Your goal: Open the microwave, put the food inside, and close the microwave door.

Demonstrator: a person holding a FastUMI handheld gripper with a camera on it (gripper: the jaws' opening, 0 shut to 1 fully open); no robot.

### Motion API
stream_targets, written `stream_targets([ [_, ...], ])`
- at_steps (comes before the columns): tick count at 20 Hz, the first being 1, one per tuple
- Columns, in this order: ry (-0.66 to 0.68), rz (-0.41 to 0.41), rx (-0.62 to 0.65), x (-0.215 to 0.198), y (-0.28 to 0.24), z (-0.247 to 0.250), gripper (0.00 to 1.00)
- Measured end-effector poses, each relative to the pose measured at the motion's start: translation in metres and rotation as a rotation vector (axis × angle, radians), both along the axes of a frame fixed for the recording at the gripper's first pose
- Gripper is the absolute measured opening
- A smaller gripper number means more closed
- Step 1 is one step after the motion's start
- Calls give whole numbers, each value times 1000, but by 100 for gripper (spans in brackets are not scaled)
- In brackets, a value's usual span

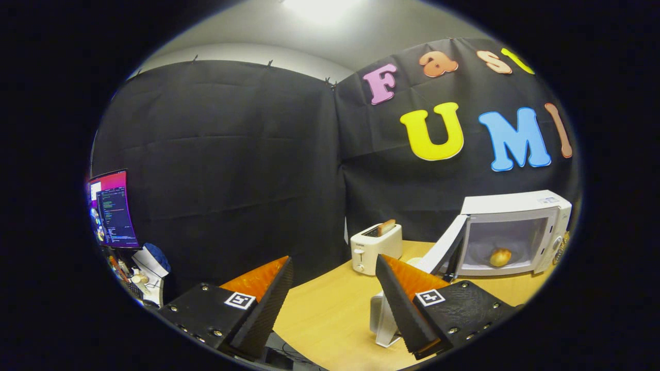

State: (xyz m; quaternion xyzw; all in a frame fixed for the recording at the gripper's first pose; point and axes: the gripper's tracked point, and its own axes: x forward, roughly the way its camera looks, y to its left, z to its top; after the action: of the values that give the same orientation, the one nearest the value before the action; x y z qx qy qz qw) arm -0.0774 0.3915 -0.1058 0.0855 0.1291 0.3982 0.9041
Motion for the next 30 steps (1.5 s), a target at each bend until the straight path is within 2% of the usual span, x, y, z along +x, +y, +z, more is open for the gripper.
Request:
stream_targets([
  [6, 82, 94, -29, -4, 32, -44, 98],
  [11, 163, 103, -69, -2, 40, -79, 95],
  [13, 189, 80, -77, 13, 35, -86, 83],
  [14, 198, 67, -81, 16, 34, -88, 68],
  [15, 205, 57, -89, 20, 31, -90, 61],
  [18, 221, 30, -102, 24, 23, -93, 20],
  [19, 219, 32, -114, 25, 22, -95, 17],
  [22, 195, 35, -174, 23, 6, -100, 17],
  [30, 212, 19, -184, 19, -37, -100, 18],
])
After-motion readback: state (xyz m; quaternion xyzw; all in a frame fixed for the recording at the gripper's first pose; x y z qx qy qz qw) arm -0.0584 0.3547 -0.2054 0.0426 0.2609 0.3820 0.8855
